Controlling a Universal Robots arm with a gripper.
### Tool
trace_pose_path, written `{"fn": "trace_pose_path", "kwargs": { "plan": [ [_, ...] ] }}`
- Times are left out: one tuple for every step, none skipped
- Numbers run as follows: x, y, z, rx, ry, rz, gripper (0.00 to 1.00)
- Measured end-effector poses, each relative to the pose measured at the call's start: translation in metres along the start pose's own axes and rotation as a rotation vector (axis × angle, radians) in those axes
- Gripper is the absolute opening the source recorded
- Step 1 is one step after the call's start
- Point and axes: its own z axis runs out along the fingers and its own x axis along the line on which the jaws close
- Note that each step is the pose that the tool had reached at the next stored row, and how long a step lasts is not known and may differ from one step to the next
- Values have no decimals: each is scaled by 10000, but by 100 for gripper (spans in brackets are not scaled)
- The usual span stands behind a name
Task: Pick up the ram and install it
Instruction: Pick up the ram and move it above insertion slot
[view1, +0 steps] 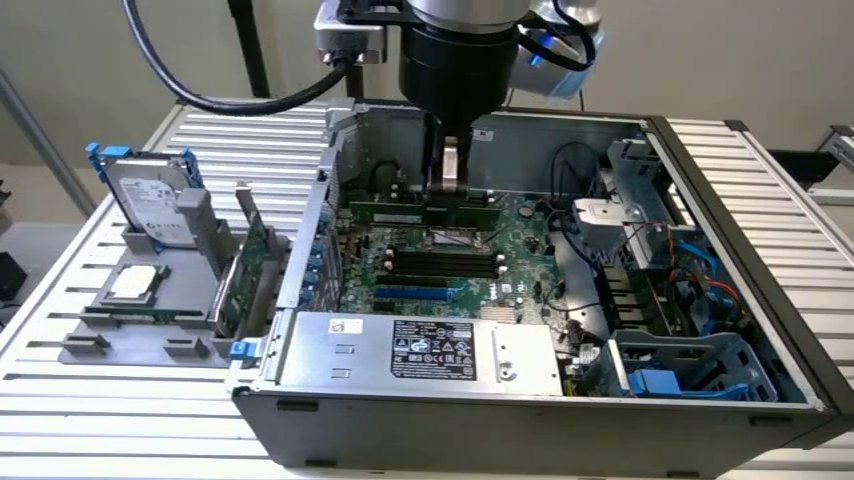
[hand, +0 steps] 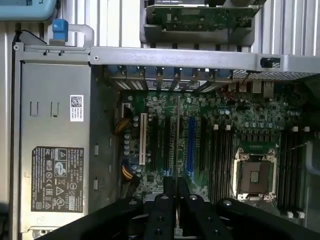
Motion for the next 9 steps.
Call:
{"fn": "trace_pose_path", "kwargs": {
  "plan": [
    [-34, -25, 11, 0, 1, 0, 0],
    [-69, -47, 20, 0, 0, 0, 0],
    [-103, -67, 29, 0, 0, 0, 0],
    [-139, -84, 36, 1, 0, 0, 0],
    [-176, -100, 43, 0, 0, 1, 0],
    [-217, -118, 52, 0, 0, 0, 0],
    [-252, -130, 59, 0, 0, 1, 0],
    [-291, -140, 68, 0, 1, 1, 0],
    [-328, -150, 76, 0, 0, 0, 0]
  ]
}}
